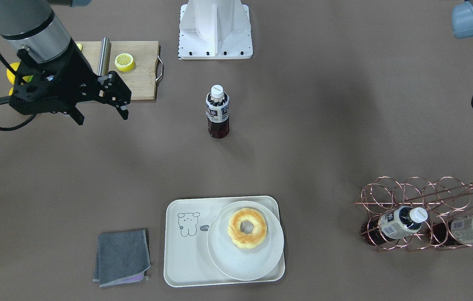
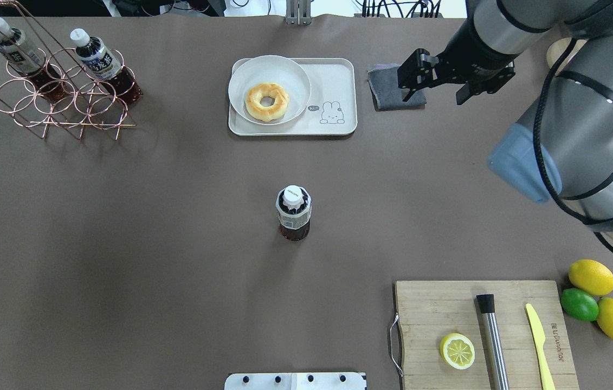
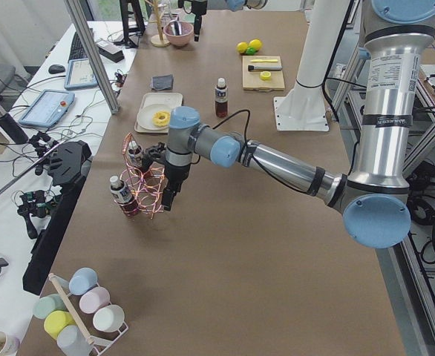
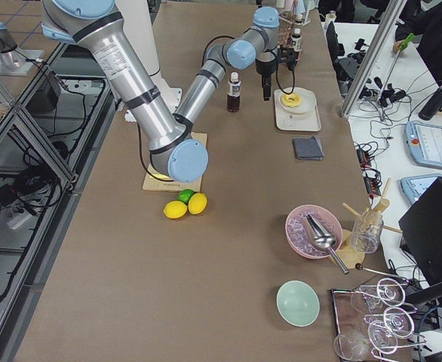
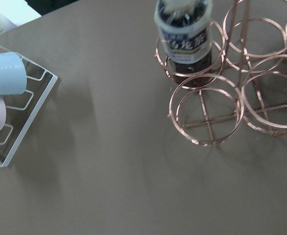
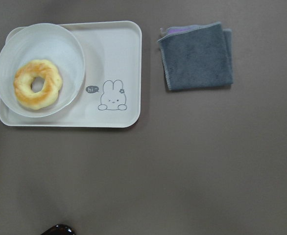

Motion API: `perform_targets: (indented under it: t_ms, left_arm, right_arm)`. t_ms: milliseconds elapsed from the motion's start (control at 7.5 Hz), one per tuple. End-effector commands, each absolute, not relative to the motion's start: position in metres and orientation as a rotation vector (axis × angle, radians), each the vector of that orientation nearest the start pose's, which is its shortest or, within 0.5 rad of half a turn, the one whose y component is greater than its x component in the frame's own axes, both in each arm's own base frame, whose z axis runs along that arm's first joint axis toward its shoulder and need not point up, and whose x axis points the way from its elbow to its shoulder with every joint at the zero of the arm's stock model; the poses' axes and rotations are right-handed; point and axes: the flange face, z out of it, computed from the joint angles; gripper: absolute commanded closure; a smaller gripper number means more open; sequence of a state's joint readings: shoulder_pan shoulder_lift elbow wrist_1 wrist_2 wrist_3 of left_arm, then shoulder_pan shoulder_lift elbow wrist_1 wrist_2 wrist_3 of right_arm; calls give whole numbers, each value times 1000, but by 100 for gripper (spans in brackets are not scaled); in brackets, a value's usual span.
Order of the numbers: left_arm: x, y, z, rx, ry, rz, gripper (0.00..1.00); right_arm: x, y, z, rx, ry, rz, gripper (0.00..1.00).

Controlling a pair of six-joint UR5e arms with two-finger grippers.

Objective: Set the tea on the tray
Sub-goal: 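Lower the right gripper over the bottle cap and close on it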

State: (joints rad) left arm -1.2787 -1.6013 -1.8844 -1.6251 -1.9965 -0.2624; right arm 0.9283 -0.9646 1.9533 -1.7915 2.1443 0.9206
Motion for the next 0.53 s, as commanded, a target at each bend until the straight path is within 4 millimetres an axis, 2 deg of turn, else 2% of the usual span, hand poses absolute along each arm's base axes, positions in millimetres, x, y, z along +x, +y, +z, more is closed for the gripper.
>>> perform_targets:
  t_ms: [0,133,267,400]
  left_arm:
    - [-3,-494,544,190,577,11,2]
    - [-20,-474,564,171,636,56,2]
    - [-33,-461,573,171,640,66,2]
    - [-37,-456,581,163,639,56,2]
  right_arm:
    - [-360,-477,144,152,-912,-12,0]
    - [-374,-472,131,131,-924,15,0]
    - [-388,-469,112,101,-908,23,0]
    - [-415,-447,78,86,-874,33,0]
